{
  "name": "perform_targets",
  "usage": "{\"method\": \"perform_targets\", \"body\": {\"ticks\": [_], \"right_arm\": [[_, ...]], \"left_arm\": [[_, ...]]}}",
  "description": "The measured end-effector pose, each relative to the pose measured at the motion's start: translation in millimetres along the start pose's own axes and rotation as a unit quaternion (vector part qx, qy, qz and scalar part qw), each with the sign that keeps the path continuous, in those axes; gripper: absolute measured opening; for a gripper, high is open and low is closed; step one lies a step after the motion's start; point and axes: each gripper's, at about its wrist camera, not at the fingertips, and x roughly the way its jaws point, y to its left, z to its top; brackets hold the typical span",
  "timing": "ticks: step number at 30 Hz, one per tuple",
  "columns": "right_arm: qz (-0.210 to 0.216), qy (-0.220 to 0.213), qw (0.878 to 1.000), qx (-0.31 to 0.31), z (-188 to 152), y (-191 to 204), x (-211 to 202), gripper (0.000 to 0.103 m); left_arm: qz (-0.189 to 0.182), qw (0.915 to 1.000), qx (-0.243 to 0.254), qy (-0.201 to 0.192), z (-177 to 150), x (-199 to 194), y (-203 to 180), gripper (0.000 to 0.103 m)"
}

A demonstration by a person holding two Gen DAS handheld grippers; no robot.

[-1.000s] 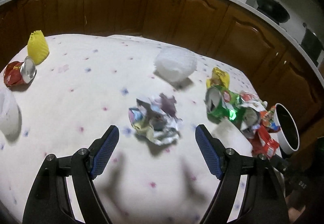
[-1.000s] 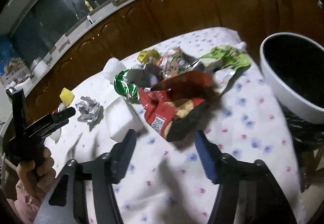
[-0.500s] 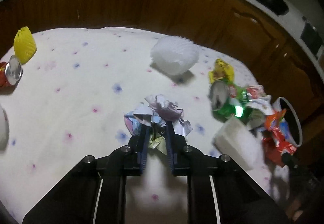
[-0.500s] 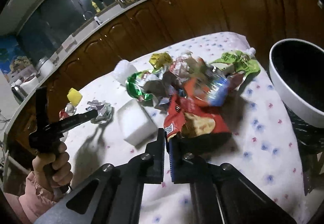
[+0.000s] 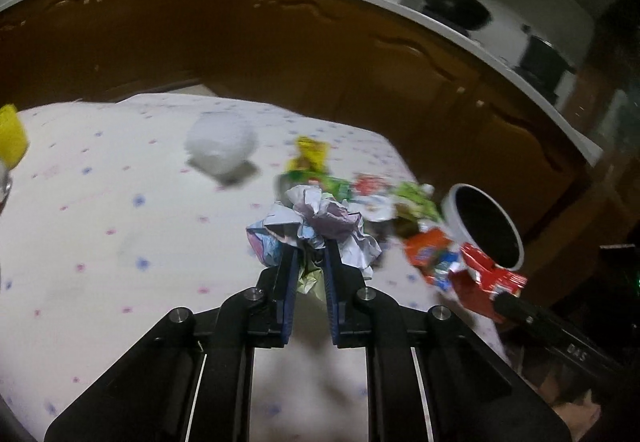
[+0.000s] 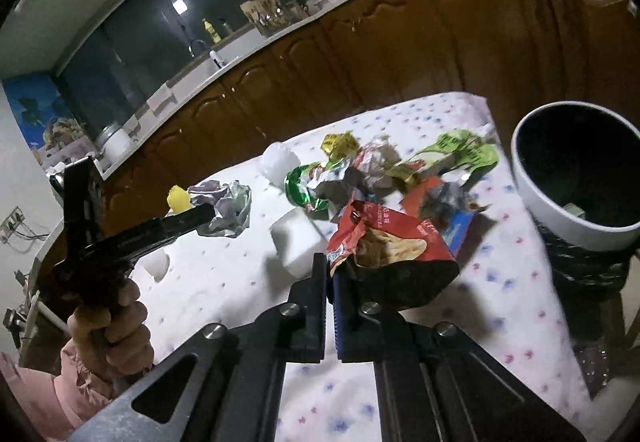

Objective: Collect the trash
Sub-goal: 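Grasp the crumpled foil with the left tool while the right tool grasps the red chip bag, then carry the foil and chip bag over the bin and release both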

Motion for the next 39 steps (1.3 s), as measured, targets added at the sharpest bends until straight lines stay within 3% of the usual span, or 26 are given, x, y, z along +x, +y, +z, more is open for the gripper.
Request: {"method": "perform_targets", "body": {"ticks": [19,39], "right_arm": [[-0.066,-0.037,0.996,0.041,20.3,-81.1,-52.7,0.003],[-0.098,-0.03,0.993,0.057,60.1,-161.6,-59.1,0.003]], "left_arm": [[-0.096,0.9901,0.094,0.038,1.4,38.0,-118.8,0.011],[-0.116,0.9741,0.178,0.078,25.4,104.6,-215.8,0.011]]}}
